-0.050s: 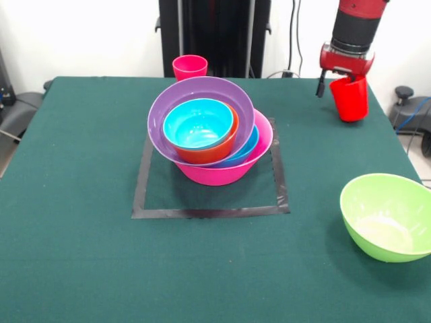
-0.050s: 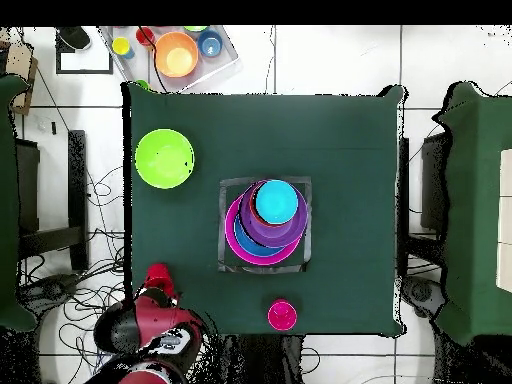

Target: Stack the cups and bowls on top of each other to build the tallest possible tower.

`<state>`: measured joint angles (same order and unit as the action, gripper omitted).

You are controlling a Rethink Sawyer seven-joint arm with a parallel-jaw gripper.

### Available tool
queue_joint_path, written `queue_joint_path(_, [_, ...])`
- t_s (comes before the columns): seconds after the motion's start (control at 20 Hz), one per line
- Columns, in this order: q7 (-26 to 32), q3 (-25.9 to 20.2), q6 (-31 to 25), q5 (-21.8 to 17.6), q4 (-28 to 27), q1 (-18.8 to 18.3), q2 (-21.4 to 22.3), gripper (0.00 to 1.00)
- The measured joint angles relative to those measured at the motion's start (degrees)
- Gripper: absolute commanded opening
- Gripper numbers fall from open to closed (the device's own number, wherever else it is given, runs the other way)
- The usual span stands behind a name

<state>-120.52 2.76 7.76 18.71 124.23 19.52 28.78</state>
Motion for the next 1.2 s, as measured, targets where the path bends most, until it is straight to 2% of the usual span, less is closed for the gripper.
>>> queue_joint_path(0.3, [-0.7, -0.2, 0.0, 2.3, 0.0, 3.1, 0.4, 1.00])
queue_joint_path(0.35, [-0.9, -0.3, 0.0, 2.8, 0.0, 3.4, 0.7, 0.00])
queue_joint_path(0.85, [-1.4, -0.4, 0.0, 3.3, -0.6, 3.3, 2.0, 0.00])
queue_joint_path(1.2, [-1.4, -0.5, 0.0, 3.3, -3.3, 0.3, 2.9, 0.00])
